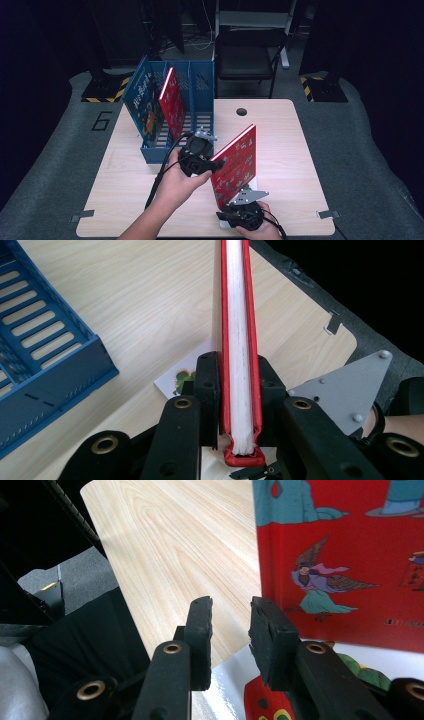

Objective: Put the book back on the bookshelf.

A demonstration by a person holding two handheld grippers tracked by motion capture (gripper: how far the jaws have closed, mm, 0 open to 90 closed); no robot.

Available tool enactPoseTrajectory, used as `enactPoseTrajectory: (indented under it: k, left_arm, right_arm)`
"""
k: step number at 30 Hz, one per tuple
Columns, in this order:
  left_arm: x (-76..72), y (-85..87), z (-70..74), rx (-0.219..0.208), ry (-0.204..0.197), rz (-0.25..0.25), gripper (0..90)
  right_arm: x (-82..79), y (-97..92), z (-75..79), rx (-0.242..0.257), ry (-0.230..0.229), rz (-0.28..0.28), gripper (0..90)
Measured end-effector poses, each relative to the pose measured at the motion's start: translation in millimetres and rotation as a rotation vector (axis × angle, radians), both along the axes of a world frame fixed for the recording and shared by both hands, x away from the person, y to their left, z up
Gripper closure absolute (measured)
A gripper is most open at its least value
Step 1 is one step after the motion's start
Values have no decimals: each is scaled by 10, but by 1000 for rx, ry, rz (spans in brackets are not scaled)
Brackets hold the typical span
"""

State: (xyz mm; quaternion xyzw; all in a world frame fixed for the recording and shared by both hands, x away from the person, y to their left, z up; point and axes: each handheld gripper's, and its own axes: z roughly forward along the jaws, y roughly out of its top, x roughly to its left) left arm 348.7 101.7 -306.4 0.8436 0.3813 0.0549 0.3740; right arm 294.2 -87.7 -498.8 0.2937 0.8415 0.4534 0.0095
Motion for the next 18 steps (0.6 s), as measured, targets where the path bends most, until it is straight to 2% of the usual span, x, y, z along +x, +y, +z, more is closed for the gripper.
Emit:
enactPoseTrajectory:
  k: [3,4,5,6,8,10,11,18]
  left_arm:
    - [-11,-2,-8,-14,-25,-12,760]
    - [-7,-2,-13,-21,-15,-16,755]
    - [-10,-10,-12,-17,-15,-8,741]
    - [-6,-12,-7,10,-27,-13,729]
    - [-13,-36,-10,19,-23,-6,709]
    - [-13,-42,-9,16,-22,-12,687]
    - [-16,-46,-5,26,-21,-15,673]
    - [-24,-90,-7,9,11,-19,603]
  right_arm:
    - [3,7,-10,3,1,-7,698]
    - [-2,16,-12,6,12,-4,697]
    - [8,13,-13,-2,3,4,696]
    - [-4,24,-15,2,13,-2,695]
    - [2,26,-23,-7,-2,3,693]
    - [-13,35,-24,-5,22,3,691]
    - [-4,25,-22,-12,0,3,691]
    - [11,16,-31,-13,-13,-9,689]
